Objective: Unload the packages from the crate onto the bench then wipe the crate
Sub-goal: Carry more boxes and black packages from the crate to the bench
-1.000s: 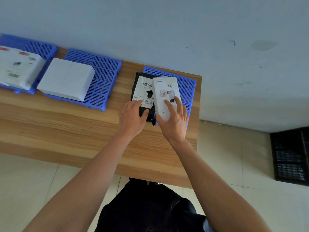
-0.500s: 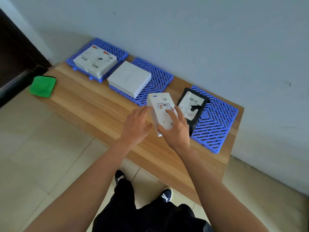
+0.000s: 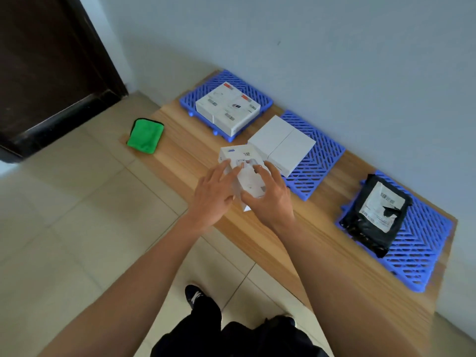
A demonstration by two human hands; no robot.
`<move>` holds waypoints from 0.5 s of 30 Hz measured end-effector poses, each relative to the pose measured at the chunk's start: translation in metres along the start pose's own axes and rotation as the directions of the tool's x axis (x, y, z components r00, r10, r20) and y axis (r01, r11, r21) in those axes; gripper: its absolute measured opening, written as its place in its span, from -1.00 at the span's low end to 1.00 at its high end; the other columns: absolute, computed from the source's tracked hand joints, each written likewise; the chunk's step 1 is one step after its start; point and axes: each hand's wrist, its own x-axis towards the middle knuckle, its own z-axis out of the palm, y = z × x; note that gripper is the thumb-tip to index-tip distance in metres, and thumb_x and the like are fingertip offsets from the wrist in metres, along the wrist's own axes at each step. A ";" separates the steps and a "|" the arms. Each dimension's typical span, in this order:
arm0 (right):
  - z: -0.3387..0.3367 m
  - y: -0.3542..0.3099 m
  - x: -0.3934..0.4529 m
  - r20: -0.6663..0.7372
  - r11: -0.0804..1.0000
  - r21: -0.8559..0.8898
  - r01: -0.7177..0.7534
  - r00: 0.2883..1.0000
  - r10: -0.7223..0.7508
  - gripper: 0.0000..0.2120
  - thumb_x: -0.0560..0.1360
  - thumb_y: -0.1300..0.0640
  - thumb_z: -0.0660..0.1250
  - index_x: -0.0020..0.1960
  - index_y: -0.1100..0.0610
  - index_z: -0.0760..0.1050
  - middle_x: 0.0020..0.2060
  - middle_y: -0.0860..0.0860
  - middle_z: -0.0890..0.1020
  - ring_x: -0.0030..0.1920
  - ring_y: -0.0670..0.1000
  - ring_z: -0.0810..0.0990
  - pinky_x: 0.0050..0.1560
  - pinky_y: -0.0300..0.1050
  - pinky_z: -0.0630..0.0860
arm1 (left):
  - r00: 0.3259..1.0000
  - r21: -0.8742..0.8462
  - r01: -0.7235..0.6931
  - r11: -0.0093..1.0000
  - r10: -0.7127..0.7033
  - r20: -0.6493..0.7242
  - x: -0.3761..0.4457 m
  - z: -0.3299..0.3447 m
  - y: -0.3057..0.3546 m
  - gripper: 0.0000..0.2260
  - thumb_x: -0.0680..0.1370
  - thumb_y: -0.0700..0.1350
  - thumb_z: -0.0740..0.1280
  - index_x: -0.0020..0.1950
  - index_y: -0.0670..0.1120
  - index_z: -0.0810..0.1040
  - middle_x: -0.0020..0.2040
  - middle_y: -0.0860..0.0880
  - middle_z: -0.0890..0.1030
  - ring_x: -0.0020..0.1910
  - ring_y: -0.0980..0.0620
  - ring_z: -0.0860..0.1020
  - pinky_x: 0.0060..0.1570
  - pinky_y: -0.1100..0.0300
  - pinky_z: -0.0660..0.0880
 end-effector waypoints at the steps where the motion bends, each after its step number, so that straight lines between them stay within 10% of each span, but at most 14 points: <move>1: 0.012 -0.012 0.007 0.014 1.000 0.002 0.010 1.000 -0.010 -0.28 0.40 -0.23 0.41 0.49 -0.03 0.36 0.49 -0.01 0.35 0.37 0.11 0.46 0.26 0.25 0.50 | 1.000 0.010 0.007 1.000 -0.007 0.006 0.001 -0.007 -0.017 -0.19 0.46 -0.13 0.54 0.63 0.08 0.22 0.58 -0.11 0.26 0.46 -0.20 0.35 0.32 -0.13 0.44; 15: 0.091 -0.071 0.125 0.111 1.000 0.001 0.024 0.994 -0.024 -0.41 0.46 -0.18 0.40 0.42 0.02 0.46 0.46 -0.05 0.40 0.36 0.10 0.46 0.28 0.21 0.48 | 0.998 0.044 -0.013 0.999 0.016 -0.062 0.069 -0.049 -0.140 -0.31 0.45 -0.10 0.57 0.54 -0.02 0.40 0.52 -0.18 0.37 0.42 -0.23 0.41 0.25 -0.18 0.48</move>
